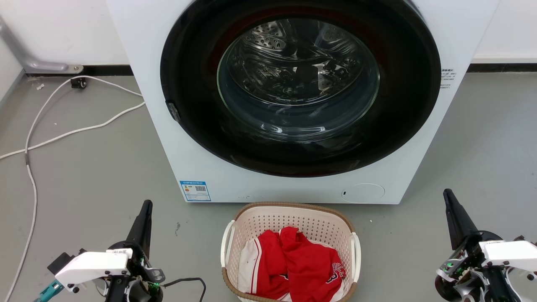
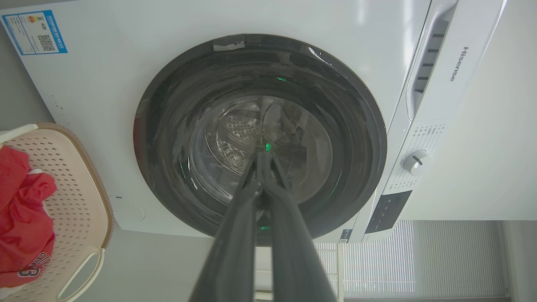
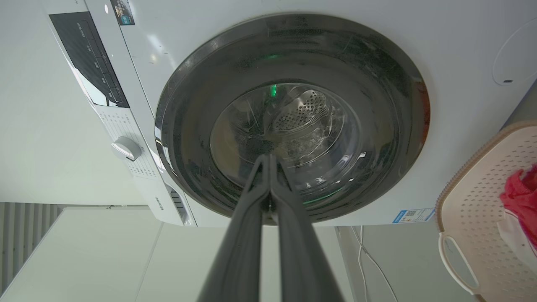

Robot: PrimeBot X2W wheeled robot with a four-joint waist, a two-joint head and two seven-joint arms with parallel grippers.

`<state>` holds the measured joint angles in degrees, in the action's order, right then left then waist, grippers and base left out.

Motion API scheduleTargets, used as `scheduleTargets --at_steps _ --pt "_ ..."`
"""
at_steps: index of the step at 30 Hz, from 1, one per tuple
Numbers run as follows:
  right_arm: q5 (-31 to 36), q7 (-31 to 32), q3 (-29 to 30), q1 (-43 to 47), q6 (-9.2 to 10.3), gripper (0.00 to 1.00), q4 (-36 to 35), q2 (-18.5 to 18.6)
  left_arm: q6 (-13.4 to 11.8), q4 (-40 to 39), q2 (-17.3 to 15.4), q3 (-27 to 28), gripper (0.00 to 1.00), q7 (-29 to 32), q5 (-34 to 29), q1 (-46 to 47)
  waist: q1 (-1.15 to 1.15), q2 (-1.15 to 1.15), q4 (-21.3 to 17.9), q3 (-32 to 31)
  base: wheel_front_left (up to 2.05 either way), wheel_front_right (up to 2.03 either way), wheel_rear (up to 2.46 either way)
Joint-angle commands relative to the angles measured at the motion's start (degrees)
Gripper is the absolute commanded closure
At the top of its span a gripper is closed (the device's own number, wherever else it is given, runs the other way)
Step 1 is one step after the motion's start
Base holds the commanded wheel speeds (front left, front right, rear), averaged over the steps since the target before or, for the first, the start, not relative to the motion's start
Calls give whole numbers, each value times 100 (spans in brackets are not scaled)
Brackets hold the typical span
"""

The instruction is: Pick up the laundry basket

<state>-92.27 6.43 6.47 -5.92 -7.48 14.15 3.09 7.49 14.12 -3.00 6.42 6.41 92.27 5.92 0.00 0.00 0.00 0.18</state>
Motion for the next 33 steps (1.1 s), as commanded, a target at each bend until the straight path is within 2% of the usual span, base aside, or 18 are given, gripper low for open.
scheduleTargets --at_steps 1,11,16,21,26,33 --pt "0 0 0 0 0 0 0 0 -1 0 0 0 0 0 0 0 0 0 0 0 0 0 0" --pt "144 -218 -171 155 0 0 -29 -10 -1 -20 15 -186 0 -221 -94 -67 0 0 -12 5 0 0 0" --pt "498 -357 -172 213 0 0 -115 -11 -1 -99 12 -277 0 -359 -560 -45 0 0 -16 10 0 0 0" --pt "1171 -488 -196 250 0 0 -253 -11 -1 -251 1 -322 0 -489 -1376 -16 0 0 -15 13 0 0 0" --pt "2198 -611 -238 275 0 0 -416 -11 -4 -475 10 -392 0 -612 -2166 -4 0 0 -14 15 0 0 0" --pt "3311 -771 -311 350 -1 0 -615 -12 -14 -615 10 -520 0 -774 -3073 -2 0 0 -14 7 0 0 0"
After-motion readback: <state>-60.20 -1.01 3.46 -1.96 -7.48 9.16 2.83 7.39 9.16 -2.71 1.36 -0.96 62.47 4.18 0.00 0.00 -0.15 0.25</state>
